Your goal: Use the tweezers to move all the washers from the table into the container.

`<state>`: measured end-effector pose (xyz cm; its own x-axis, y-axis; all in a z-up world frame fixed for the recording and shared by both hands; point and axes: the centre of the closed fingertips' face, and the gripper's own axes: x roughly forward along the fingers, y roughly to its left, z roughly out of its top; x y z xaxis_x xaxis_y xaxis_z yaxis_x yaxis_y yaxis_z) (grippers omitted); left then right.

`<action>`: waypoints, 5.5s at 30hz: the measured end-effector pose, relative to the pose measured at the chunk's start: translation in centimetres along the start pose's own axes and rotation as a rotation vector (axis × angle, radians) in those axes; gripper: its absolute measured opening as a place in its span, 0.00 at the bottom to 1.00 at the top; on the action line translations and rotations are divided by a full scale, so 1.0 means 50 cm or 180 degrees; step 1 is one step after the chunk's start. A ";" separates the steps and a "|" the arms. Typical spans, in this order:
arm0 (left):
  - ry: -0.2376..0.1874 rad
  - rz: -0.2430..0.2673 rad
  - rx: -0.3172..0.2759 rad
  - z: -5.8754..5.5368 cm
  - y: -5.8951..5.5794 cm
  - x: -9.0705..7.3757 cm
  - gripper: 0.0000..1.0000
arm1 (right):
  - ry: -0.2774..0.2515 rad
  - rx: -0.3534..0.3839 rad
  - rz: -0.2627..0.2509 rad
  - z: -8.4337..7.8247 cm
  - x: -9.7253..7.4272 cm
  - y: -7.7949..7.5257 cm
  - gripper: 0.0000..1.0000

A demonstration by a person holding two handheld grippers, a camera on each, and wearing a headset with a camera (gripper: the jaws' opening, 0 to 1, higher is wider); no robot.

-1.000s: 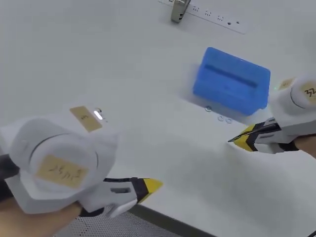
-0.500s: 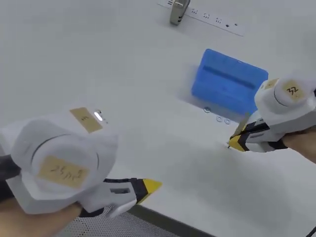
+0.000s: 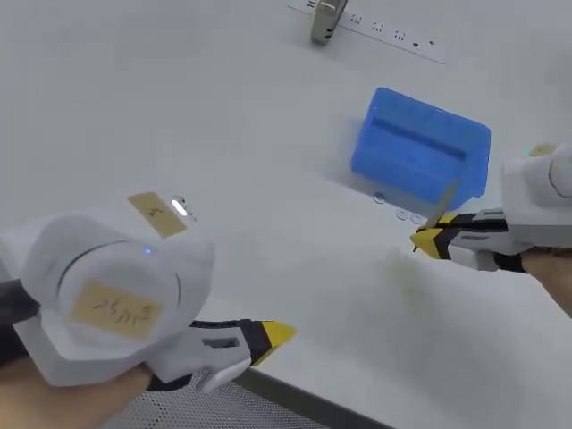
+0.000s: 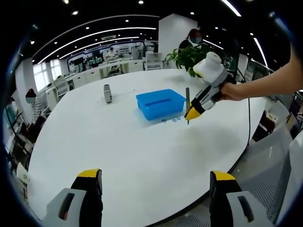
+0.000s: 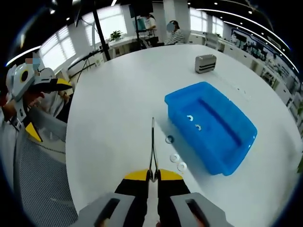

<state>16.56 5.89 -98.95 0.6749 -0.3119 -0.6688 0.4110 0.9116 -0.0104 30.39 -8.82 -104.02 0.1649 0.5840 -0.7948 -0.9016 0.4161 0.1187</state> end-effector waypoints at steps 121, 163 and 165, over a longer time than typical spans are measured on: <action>-0.0181 0.0126 0.0115 0.033 0.018 -0.038 0.99 | -0.0398 -0.0245 -0.0335 0.112 -0.061 -0.007 0.03; -0.0075 0.0074 0.0130 0.031 0.006 -0.020 0.99 | -0.0312 0.0187 -0.0457 0.116 0.050 -0.152 0.03; -0.0056 0.0060 0.0115 0.027 0.005 -0.016 0.99 | -0.0301 0.0209 -0.0450 0.116 0.054 -0.158 0.03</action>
<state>16.97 6.01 -97.41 0.6932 -0.2996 -0.6555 0.4198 0.9071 0.0293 40.30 -6.48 -103.67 0.3280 0.5781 -0.7471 -0.8391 0.5416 0.0508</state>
